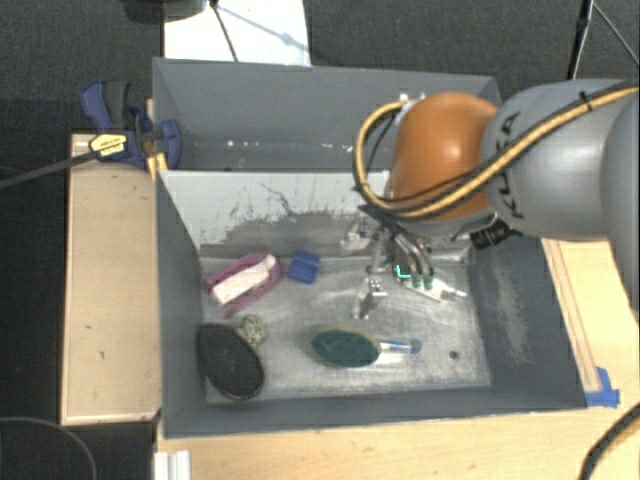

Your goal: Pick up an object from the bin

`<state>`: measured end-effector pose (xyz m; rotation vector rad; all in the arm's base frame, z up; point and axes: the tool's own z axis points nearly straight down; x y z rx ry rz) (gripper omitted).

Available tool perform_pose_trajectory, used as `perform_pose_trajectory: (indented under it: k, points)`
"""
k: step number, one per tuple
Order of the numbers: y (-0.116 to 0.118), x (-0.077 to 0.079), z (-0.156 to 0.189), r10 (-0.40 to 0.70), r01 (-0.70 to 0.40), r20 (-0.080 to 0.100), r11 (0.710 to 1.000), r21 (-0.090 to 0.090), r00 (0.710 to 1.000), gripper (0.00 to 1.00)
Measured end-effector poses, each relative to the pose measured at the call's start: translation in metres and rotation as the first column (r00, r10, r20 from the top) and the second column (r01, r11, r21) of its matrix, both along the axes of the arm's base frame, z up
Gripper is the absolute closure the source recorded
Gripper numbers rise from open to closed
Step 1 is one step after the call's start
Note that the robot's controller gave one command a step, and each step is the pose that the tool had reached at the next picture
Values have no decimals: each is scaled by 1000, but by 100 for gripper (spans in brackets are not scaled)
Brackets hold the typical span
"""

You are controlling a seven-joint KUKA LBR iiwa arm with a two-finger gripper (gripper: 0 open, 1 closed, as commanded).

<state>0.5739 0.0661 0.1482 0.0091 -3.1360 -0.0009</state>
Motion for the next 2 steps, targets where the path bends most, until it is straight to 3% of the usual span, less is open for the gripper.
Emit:
perform_pose_trajectory:
  k: [1,2]
  points:
    - [22,-85,-76,-13,13,1,1000,5,1000,0]
    - [9,-78,-47,-172,172,11,985,1,985,0]
